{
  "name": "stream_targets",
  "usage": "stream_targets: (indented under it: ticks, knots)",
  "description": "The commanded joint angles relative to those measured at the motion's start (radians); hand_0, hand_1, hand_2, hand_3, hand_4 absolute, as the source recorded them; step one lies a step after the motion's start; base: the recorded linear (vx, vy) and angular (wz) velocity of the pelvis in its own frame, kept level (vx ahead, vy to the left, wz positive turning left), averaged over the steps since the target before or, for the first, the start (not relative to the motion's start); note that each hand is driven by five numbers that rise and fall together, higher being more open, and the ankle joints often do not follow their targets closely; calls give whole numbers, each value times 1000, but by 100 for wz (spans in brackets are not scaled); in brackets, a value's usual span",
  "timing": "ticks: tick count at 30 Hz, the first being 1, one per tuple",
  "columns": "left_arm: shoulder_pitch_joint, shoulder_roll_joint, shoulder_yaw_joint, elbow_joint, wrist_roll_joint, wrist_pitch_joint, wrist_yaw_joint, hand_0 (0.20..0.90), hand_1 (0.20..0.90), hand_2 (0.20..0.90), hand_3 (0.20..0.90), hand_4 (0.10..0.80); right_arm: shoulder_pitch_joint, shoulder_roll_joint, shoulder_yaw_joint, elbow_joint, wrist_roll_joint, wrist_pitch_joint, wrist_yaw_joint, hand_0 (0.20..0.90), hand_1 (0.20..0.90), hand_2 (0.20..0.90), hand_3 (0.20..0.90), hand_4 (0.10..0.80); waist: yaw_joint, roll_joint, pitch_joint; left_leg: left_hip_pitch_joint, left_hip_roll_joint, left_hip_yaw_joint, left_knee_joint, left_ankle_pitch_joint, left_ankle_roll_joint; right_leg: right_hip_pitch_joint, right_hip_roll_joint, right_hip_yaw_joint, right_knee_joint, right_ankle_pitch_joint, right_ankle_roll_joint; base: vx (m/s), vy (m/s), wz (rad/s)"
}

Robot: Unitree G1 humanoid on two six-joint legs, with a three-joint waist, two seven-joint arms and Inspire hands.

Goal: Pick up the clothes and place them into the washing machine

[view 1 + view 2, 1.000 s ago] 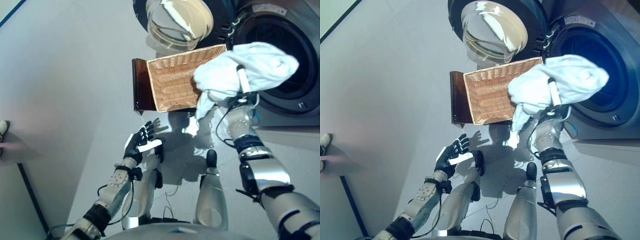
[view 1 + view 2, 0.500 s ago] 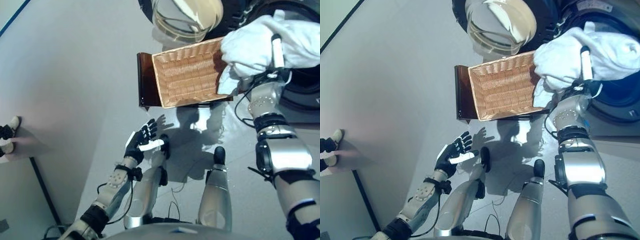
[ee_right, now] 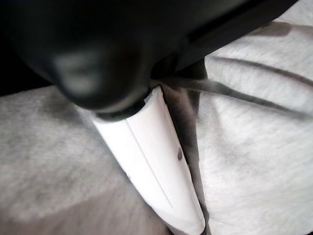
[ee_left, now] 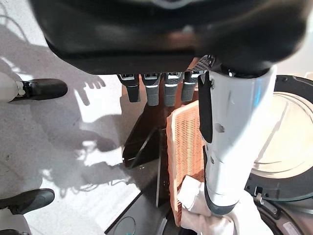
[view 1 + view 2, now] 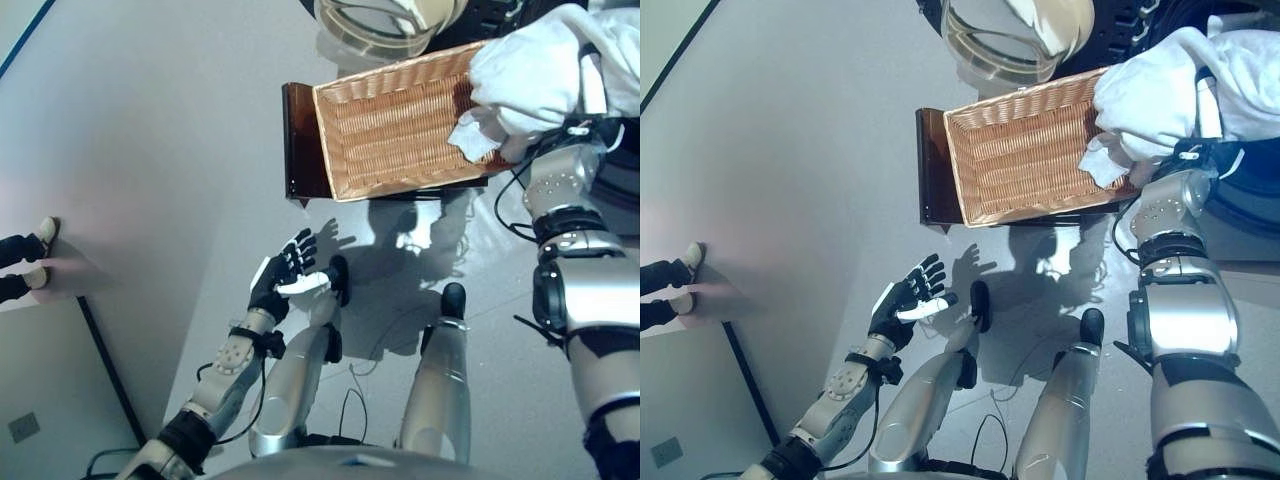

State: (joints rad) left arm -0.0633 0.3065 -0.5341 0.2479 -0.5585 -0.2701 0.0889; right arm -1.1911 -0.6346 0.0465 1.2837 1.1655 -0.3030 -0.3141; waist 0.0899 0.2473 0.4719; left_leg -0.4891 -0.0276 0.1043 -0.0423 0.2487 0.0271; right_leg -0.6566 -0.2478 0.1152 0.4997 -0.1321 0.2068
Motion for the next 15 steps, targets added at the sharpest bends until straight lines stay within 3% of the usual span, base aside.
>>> stream_targets:
  ticks: [1,15]
  knots:
    - [20,7,-29,-103,8,-88,10,900,900,900,900,800,-150,-167,86,-48,-45,-58,-5,200,200,200,200,300,0,67,-33,-20,63,3,153,-147,-105,-9,51,17,-65,54,-77,-65,-18,0]
    - [18,17,-24,-140,11,-104,26,900,900,900,900,800,-172,-186,102,-2,-81,-34,-9,200,200,200,200,300,12,111,-21,-70,42,14,148,-138,-102,-84,49,52,-47,58,-76,-18,13,-4]
